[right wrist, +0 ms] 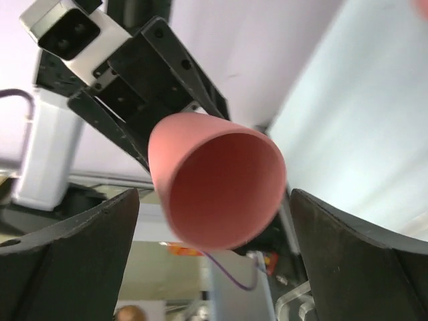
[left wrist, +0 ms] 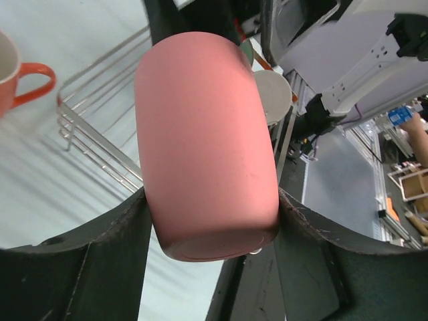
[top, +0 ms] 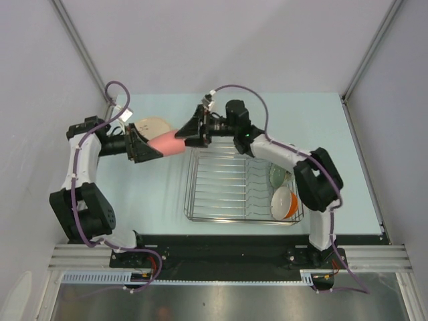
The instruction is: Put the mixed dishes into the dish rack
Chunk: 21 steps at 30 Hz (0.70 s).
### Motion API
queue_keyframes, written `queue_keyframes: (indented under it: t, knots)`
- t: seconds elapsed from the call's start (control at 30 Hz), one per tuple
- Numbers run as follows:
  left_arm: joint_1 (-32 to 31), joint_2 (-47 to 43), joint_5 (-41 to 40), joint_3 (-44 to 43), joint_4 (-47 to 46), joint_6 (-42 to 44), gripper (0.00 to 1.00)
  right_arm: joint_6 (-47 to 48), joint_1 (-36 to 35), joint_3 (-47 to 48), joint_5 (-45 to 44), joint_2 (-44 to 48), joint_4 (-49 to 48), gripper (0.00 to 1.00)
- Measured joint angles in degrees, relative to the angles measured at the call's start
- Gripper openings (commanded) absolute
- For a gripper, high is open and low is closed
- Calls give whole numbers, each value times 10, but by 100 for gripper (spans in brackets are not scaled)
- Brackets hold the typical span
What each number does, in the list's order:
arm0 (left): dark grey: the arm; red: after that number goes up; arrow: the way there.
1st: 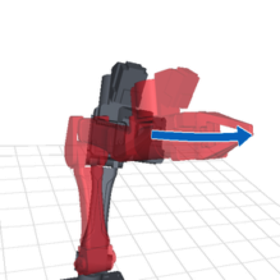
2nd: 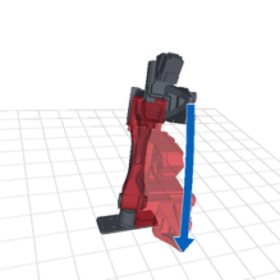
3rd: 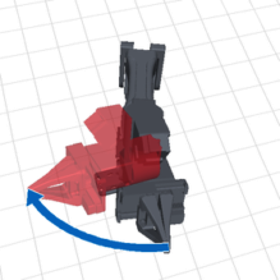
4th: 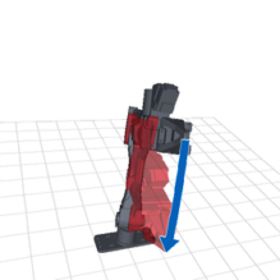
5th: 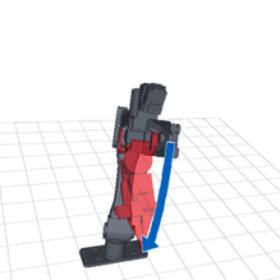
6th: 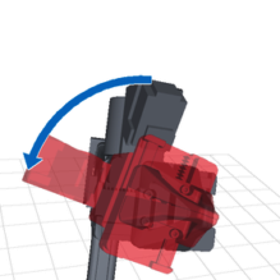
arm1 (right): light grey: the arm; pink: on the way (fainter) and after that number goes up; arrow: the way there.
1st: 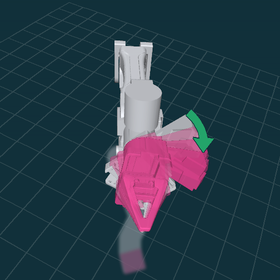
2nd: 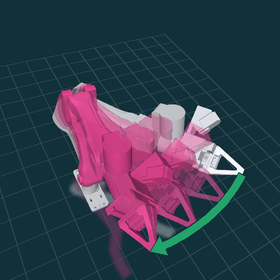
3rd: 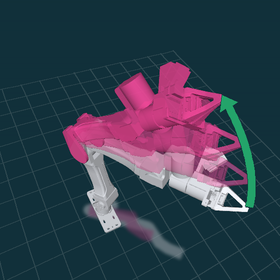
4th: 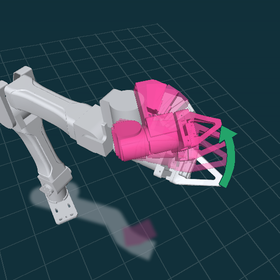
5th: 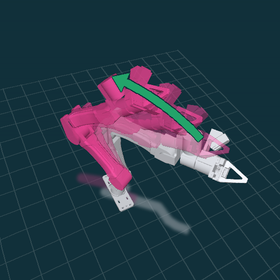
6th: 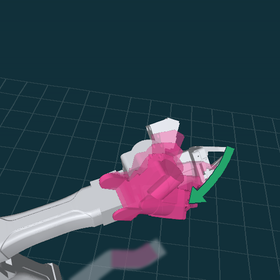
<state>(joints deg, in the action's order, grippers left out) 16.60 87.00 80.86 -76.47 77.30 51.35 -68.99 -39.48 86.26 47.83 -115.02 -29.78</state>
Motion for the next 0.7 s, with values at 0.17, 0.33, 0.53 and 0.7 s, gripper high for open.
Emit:
queue_keyframes:
  t: [0.17, 0.33, 0.53, 0.7]
  knots:
    - [-50, -17, -51, 5, -54, -104, 0, 222, 38, -1, -80, 135, 266, 100]
    - [-135, -95, -154, 59, -170, -231, 0, 382, 30, 36, -209, 220, 419, 100]
    - [-174, -107, -200, 59, -219, -285, 0, 508, -44, 108, -377, 201, 522, 100]
    - [-185, -112, -228, 56, -226, -300, 0, 562, -83, 114, -470, 157, 569, 100]
